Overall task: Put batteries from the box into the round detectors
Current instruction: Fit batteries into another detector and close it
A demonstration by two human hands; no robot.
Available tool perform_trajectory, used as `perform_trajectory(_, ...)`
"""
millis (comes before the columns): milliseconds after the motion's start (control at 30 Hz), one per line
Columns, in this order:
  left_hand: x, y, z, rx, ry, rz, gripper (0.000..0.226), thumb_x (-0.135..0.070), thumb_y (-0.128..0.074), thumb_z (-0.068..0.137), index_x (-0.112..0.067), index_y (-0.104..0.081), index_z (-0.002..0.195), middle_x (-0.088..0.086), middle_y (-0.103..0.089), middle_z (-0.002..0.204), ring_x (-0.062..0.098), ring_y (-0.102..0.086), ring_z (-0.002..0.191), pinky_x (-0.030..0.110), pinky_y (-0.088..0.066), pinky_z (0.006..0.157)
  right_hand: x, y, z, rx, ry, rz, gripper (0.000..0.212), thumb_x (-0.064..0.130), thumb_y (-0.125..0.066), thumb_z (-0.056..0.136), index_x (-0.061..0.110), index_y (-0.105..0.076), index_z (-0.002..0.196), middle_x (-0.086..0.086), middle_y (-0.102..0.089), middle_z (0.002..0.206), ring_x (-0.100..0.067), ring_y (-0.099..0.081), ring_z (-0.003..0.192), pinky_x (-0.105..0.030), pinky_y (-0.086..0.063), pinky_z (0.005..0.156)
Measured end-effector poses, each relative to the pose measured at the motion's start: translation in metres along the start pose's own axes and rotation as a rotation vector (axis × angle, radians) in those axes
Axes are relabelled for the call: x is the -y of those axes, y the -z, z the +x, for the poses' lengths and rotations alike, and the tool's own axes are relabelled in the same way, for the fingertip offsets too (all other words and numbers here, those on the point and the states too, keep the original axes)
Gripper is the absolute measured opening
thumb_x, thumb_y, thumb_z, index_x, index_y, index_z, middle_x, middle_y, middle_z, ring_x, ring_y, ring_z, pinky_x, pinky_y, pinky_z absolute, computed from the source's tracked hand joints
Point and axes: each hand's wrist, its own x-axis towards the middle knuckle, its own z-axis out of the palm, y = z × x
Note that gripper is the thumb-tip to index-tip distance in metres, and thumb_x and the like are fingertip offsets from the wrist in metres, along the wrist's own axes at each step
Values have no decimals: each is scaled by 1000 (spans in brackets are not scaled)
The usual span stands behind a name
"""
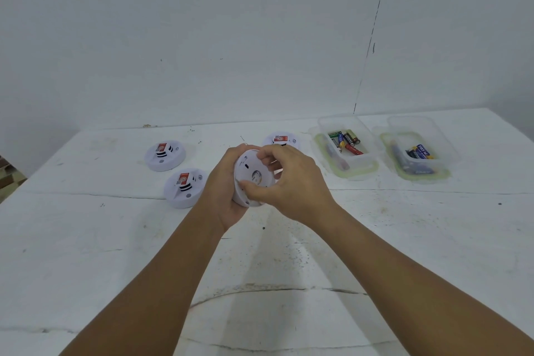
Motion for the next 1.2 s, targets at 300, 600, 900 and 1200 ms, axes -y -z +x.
perform_trajectory(300, -5, -2, -4, 101, 83, -133, 28, -33, -52, 99, -14, -71, 92, 5, -66, 93, 20, -65, 88, 30, -56, 70, -2, 6, 1, 42, 175, -103, 62, 49, -84, 77, 23, -62, 129, 13, -57, 114, -1, -51, 100, -29, -52, 82)
perform_trajectory(600, -6, -2, -3, 94, 62, -83, 27, -37, -63, 86, -14, -72, 95, 6, -65, 98, 22, -63, 91, 34, -51, 76, -2, 4, 0, 34, 145, -64, 61, 50, -84, 77, 25, -61, 128, 15, -56, 117, 4, -49, 101, -20, -48, 83)
perform_trajectory(900, -2, 1, -2, 13, 24, 67, 36, -44, -65, 85, -14, -68, 105, 11, -64, 100, 25, -63, 89, 35, -48, 73, 4, -2, -3, -36, -12, 12, 53, 49, -85, 73, 28, -61, 116, 16, -61, 110, 0, -57, 96, -23, -51, 81)
perform_trajectory(1200, -5, 4, -1, 19, 60, -56, 37, -44, -58, 92, -12, -69, 109, 15, -66, 113, 30, -64, 100, 41, -52, 85, -2, -2, -2, -8, -87, 244, 49, 41, -88, 78, 25, -69, 120, 16, -67, 110, 0, -62, 102, -17, -52, 87)
